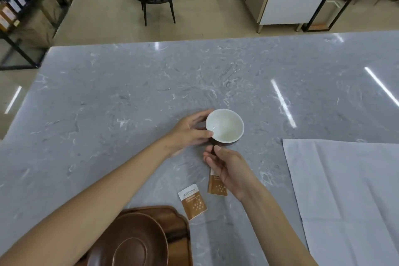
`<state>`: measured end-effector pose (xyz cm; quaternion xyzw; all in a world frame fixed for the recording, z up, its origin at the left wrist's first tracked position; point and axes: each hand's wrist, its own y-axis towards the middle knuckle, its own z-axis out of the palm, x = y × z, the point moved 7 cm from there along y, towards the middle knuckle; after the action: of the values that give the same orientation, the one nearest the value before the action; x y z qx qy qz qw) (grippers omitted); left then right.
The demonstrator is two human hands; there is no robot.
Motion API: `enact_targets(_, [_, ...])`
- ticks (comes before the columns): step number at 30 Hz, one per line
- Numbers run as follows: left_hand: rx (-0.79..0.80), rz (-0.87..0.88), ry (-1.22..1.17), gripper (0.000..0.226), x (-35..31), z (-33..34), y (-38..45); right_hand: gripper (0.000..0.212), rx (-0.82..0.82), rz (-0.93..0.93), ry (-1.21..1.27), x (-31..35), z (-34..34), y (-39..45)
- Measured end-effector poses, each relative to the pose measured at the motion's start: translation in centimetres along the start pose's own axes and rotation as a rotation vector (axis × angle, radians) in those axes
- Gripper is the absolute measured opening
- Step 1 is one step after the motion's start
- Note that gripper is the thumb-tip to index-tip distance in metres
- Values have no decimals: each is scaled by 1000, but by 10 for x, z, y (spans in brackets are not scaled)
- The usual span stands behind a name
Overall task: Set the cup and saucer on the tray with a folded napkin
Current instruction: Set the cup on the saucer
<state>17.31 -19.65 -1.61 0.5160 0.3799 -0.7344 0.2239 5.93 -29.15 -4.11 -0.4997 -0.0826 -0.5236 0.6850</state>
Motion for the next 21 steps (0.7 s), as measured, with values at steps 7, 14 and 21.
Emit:
enact_targets(7, [-27,81,-43,67,-2,-2,-26,26,18,-13,-63,-4,8,-21])
enact_targets(14, [-70,131,-52,61,-7,-14,-68,26,97,-30,-77,-18,34,-49])
enact_targets(21, [-121,158,-77,61,-8,-20,-128,26,152,-34,-147,-42,57,-88])
